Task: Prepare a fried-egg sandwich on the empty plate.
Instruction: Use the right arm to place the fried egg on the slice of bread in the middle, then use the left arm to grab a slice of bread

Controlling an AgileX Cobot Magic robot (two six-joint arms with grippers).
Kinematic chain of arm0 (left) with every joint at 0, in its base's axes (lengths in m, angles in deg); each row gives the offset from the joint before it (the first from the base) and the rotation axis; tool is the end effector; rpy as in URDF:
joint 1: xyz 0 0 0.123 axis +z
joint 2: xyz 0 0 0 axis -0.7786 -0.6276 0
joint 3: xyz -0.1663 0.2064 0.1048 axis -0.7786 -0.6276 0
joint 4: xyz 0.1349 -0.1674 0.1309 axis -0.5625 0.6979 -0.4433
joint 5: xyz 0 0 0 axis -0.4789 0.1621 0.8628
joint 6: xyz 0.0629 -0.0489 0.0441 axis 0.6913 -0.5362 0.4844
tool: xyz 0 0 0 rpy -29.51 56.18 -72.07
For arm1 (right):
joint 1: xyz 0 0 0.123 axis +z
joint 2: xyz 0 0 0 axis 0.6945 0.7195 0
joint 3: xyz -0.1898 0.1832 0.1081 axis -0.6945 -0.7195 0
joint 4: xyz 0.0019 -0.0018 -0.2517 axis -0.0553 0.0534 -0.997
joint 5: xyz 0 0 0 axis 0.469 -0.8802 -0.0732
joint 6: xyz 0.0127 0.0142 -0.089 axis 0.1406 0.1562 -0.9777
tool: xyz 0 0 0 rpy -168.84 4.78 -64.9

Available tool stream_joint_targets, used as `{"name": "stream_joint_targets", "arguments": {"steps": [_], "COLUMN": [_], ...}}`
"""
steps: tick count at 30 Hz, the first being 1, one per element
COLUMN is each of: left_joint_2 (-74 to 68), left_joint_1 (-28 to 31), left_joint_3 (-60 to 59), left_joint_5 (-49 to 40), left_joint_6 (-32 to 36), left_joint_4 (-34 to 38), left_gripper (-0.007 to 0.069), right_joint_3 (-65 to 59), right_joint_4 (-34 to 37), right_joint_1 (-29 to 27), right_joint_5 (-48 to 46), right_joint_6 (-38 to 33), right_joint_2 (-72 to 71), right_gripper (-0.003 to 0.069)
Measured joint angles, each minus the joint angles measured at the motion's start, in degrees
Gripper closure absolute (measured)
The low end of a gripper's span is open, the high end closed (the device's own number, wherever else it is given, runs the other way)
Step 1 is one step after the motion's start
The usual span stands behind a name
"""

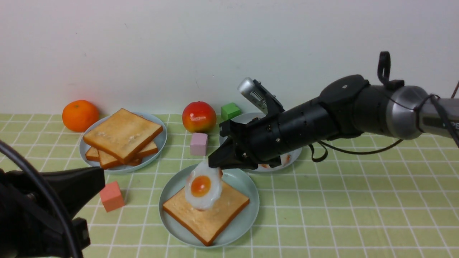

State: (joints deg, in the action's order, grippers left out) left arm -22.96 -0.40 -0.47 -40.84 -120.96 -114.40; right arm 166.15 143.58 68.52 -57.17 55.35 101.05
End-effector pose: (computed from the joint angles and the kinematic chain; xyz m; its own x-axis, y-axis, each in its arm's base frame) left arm 0.1015 -0.0822 0.3280 -0.4091 -0.0645 -0.9102 0.4410 0.8593 -0.2591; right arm 0.3686 0.2347 0.2082 -0.9504 0.0168 -0.3105 -0.2447 0.5760 0.7800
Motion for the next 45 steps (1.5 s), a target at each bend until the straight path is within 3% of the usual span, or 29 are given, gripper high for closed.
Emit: {"name": "stream_joint_targets", "arguments": {"steps": [15, 18, 19, 22, 23, 24, 28, 33, 34, 35, 37, 38, 39, 41, 45], "left_joint_2": [0.0, 0.0, 0.0, 0.0, 0.0, 0.0, 0.0, -0.6, -1.8, -2.6, -7.4, -7.9, -11.9, -17.3, -26.6], "left_joint_1": [0.0, 0.0, 0.0, 0.0, 0.0, 0.0, 0.0, 0.0, 0.0, 0.0, 0.0, 0.0, 0.0, 0.1, 4.1], "left_joint_3": [0.0, 0.0, 0.0, 0.0, 0.0, 0.0, 0.0, 0.0, 0.1, 0.2, 1.0, 1.1, 2.3, 4.4, 9.4], "left_joint_5": [0.0, 0.0, 0.0, 0.0, 0.0, 0.0, -0.2, -0.8, -1.5, -1.8, -4.1, -4.1, -5.3, -6.3, -4.9], "left_joint_6": [-0.1, -0.2, -0.2, -0.2, -0.2, -0.2, -0.2, -0.2, -0.2, -0.2, -0.2, -0.2, -0.2, -0.5, 0.8], "left_joint_4": [-0.1, -0.1, -0.1, -0.1, -0.1, -0.1, -0.1, 0.0, -0.1, -0.1, -1.7, -1.7, -4.1, -6.1, -4.2], "left_gripper": [0.0627, 0.0627, 0.0627, 0.0627, 0.0627, 0.0627, 0.0624, 0.0621, 0.0621, 0.0621, 0.0621, 0.0621, 0.0627, 0.0638, 0.0638], "right_joint_3": [0.0, 0.0, 0.0, 0.1, 0.1, 0.1, 0.1, 0.1, 0.1, 0.1, 0.1, 0.1, 0.1, 0.1, -0.2], "right_joint_4": [2.4, 0.3, 0.3, -2.3, -2.4, -3.2, -7.4, -19.2, -24.3, -25.7, -35.8, -35.8, -41.5, -45.8, -50.1], "right_joint_1": [0.0, -0.3, -0.3, -2.5, -2.7, -4.4, -9.2, -14.0, -14.6, -14.6, -13.7, -13.6, -12.4, -10.9, -7.9], "right_joint_5": [0.4, 1.6, 1.6, 1.2, 1.1, 0.1, -3.4, -8.1, -10.2, -11.3, -15.0, -15.2, -16.5, -17.9, -20.7], "right_joint_6": [1.2, 1.6, 1.6, 1.7, 1.7, 1.7, 3.4, 7.1, 8.3, 8.8, 10.9, 11.1, 12.8, 14.6, 17.0], "right_joint_2": [5.2, 5.2, 5.2, 5.2, 5.2, 5.1, 3.1, -5.4, -9.2, -10.9, -18.2, -18.7, -23.5, -28.2, -35.3], "right_gripper": [0.0568, 0.0476, 0.0476, 0.0315, 0.0306, 0.0244, 0.0193, 0.0308, 0.0377, 0.0398, 0.0542, 0.0542, 0.0629, 0.0666, 0.0667]}}
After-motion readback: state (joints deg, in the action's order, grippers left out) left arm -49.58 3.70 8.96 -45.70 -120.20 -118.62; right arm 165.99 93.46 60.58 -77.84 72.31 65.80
